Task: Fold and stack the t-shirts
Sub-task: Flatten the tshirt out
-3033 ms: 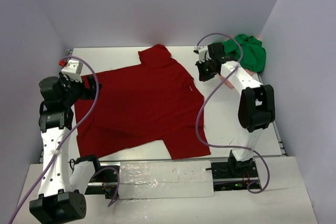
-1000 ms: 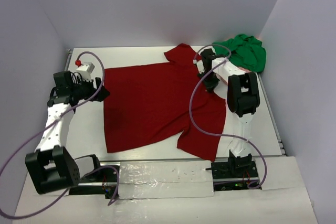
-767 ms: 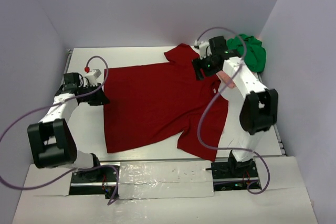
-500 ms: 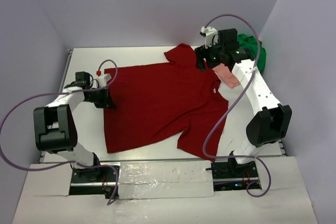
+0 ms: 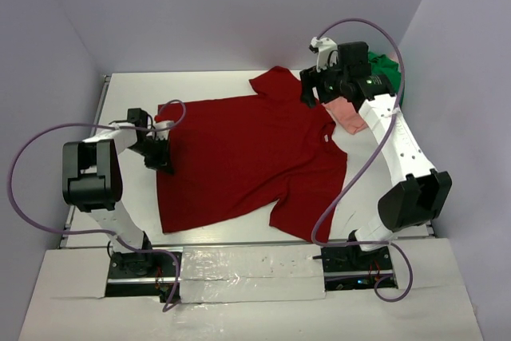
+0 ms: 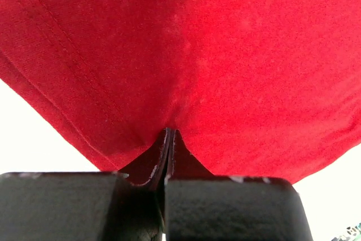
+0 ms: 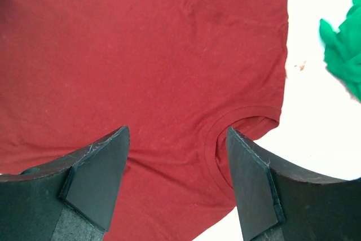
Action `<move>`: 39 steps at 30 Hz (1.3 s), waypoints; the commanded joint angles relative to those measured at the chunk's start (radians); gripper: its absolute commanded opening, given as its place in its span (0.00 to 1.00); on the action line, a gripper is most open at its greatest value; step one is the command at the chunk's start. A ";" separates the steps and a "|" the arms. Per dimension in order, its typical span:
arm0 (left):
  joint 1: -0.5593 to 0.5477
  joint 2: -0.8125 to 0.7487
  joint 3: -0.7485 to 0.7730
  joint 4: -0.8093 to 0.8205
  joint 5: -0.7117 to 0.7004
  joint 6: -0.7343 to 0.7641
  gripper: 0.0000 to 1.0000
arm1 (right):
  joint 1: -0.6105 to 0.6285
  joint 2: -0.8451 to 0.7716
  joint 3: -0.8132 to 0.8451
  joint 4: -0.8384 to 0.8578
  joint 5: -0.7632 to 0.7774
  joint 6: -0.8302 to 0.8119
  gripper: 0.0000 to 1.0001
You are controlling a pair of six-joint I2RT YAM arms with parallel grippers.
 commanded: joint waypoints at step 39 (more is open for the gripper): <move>0.163 -0.205 0.131 0.455 0.016 -0.087 0.81 | -0.006 0.186 -0.035 0.143 -0.006 -0.008 0.77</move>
